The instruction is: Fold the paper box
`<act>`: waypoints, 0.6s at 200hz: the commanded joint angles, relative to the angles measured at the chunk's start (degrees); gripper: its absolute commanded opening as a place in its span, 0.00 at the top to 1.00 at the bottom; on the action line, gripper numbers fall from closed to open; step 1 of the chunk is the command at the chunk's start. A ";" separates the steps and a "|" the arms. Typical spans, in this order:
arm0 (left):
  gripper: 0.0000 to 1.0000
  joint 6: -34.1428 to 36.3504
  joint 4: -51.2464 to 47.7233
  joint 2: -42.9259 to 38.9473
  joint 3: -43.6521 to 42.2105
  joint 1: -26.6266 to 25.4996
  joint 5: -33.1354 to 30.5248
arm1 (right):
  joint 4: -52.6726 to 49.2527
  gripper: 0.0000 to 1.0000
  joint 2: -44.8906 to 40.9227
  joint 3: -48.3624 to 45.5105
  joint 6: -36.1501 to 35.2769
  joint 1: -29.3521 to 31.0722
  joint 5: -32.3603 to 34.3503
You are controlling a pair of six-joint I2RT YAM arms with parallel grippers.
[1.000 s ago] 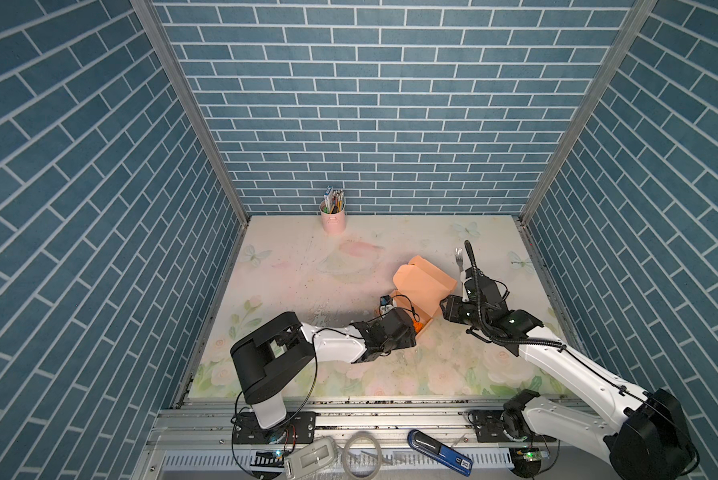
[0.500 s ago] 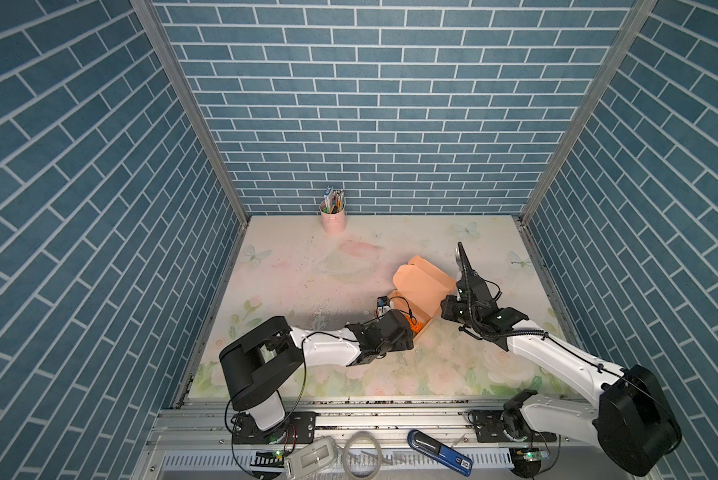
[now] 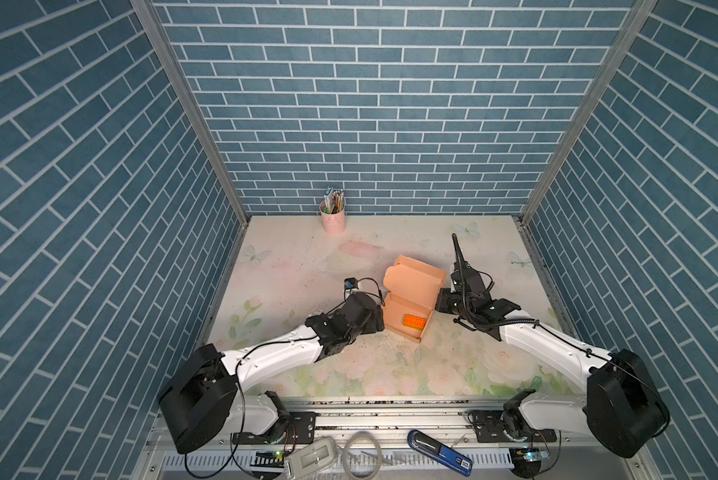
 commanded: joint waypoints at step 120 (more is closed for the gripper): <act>0.17 31.66 2.42 19.18 19.55 14.43 23.65 | 5.05 1.00 5.28 6.04 -13.04 -0.14 -7.88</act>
